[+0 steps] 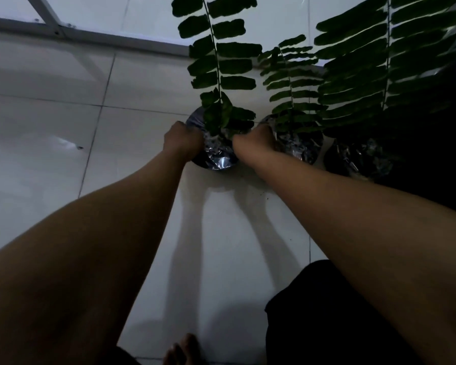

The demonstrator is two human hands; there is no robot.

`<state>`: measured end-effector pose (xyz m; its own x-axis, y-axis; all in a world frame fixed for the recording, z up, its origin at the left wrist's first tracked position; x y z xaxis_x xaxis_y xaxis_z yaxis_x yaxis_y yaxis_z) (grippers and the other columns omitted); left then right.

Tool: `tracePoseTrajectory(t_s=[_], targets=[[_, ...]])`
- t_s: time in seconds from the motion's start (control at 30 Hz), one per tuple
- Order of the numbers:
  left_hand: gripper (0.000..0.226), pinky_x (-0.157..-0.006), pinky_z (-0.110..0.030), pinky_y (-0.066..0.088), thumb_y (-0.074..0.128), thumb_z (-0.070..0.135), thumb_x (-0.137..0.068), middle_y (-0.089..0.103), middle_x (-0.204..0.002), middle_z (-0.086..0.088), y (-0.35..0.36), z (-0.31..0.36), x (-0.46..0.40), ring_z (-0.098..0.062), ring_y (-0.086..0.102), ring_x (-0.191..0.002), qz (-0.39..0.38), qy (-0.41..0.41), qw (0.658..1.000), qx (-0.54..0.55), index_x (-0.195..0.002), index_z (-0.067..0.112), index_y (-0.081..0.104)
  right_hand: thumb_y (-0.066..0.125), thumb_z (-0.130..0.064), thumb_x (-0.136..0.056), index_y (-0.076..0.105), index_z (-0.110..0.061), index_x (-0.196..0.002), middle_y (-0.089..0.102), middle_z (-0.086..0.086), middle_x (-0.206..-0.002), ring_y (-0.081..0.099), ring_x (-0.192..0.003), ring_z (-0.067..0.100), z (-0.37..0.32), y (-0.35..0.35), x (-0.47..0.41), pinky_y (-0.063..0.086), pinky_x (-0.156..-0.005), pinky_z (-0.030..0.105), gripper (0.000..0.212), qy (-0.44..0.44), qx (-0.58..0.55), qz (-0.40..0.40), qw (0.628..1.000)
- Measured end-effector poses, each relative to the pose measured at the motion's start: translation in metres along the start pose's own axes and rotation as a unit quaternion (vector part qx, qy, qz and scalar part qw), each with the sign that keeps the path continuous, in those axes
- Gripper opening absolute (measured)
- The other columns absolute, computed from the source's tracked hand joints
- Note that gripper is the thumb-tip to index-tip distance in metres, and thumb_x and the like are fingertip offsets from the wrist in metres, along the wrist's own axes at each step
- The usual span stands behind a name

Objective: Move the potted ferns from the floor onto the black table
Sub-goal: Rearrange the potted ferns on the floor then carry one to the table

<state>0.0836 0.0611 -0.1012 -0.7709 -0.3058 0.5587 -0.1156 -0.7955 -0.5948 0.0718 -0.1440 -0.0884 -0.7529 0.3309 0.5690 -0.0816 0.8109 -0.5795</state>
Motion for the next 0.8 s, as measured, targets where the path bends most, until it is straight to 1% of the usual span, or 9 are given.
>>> tracePoseTrajectory(t_s=[0.2,0.3,0.37,0.43,0.5,0.57,0.63,0.77,0.8], targets=[[0.04,-0.098,-0.048,0.054,0.048,0.015,-0.091,0.062,-0.126,-0.029,-0.008,-0.001,0.011,-0.044,0.063,-0.113,0.007,-0.002,1.0,0.006,-0.122,-0.008,0.059,0.063,-0.024,-0.088,0.031,-0.002,-0.153,0.042,0.018,-0.155,0.045,-0.14,0.036,-0.002,0.0,0.006,0.038,-0.112,0.04,0.075,0.002,0.006,0.001,1.0],[0.038,-0.096,-0.046,0.055,0.051,0.012,-0.09,0.065,-0.125,-0.029,-0.016,-0.001,0.021,-0.044,0.063,-0.116,0.008,-0.009,1.0,0.021,-0.12,-0.009,0.063,0.062,-0.021,-0.088,0.046,0.002,-0.142,0.055,0.02,-0.142,0.056,-0.128,0.036,-0.006,-0.009,0.013,0.046,-0.097,0.032,0.061,-0.004,0.006,-0.009,1.0],[0.038,-0.096,-0.046,0.055,0.051,0.012,-0.09,0.066,-0.125,-0.028,-0.025,0.005,0.033,-0.043,0.063,-0.117,0.001,-0.011,0.999,0.036,-0.12,-0.008,0.064,0.06,-0.017,-0.088,0.048,0.003,-0.139,0.059,0.019,-0.138,0.059,-0.123,0.035,-0.012,-0.016,0.022,0.047,-0.094,0.027,0.056,-0.001,-0.022,-0.017,1.0],[0.039,-0.097,-0.047,0.055,0.051,0.013,-0.09,0.066,-0.125,-0.028,-0.036,0.017,0.048,-0.043,0.063,-0.117,-0.006,-0.013,0.999,0.048,-0.12,-0.009,0.064,0.058,-0.015,-0.089,0.053,0.004,-0.135,0.062,0.02,-0.132,0.063,-0.115,0.035,-0.021,-0.025,0.034,0.054,-0.096,0.035,0.05,0.007,-0.047,-0.034,0.998],[0.039,-0.097,-0.048,0.055,0.05,0.015,-0.089,0.065,-0.123,-0.029,-0.052,0.037,0.069,-0.044,0.063,-0.114,-0.009,-0.006,0.999,0.049,-0.118,-0.008,0.064,0.057,-0.014,-0.089,0.057,0.005,-0.127,0.065,0.02,-0.123,0.065,-0.099,0.031,-0.033,-0.04,0.05,0.057,-0.079,0.034,0.042,0.017,-0.069,-0.047,0.996],[0.04,-0.096,-0.049,0.056,0.049,0.018,-0.088,0.065,-0.118,-0.028,-0.071,0.06,0.091,-0.044,0.065,-0.108,-0.012,0.0,0.998,0.055,-0.116,-0.007,0.062,0.056,-0.012,-0.09,0.059,0.005,-0.122,0.066,0.018,-0.116,0.061,-0.078,0.023,-0.05,-0.061,0.069,0.049,-0.059,0.023,0.037,0.019,-0.074,-0.048,0.996],[0.039,-0.094,-0.049,0.056,0.049,0.019,-0.086,0.067,-0.114,-0.026,-0.095,0.088,0.115,-0.043,0.066,-0.105,-0.01,0.007,0.998,0.058,-0.113,-0.005,0.063,0.058,-0.012,-0.089,0.064,0.002,-0.116,0.068,0.016,-0.109,0.055,-0.065,0.015,-0.07,-0.091,0.091,0.038,-0.047,0.019,0.031,0.009,-0.073,-0.03,0.997],[0.037,-0.093,-0.05,0.056,0.048,0.021,-0.083,0.067,-0.11,-0.025,-0.147,0.155,0.18,-0.042,0.066,-0.102,-0.017,0.022,0.998,0.049,-0.106,-0.002,0.064,0.061,-0.014,-0.085,0.066,-0.01,-0.084,0.066,0.01,-0.085,0.059,-0.067,0.022,-0.119,-0.163,0.147,0.042,-0.053,0.022,0.006,0.008,-0.101,-0.011,0.995],[0.036,-0.093,-0.05,0.056,0.047,0.025,-0.081,0.068,-0.109,-0.024,-0.159,0.171,0.197,-0.042,0.066,-0.101,-0.019,0.027,0.998,0.047,-0.102,0.0,0.063,0.062,-0.015,-0.084,0.063,-0.013,-0.077,0.064,0.007,-0.079,0.059,-0.068,0.022,-0.131,-0.179,0.159,0.041,-0.053,0.023,0.008,0.006,-0.103,-0.005,0.995]])
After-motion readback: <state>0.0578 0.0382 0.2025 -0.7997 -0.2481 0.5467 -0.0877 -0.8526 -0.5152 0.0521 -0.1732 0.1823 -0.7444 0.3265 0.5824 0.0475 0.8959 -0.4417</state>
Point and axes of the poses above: each hand's wrist, its own x-axis away from the middle knuckle, its own y-axis out of the palm, z = x × y, the point moved 10 cm from there along -x, towards the middle knuckle
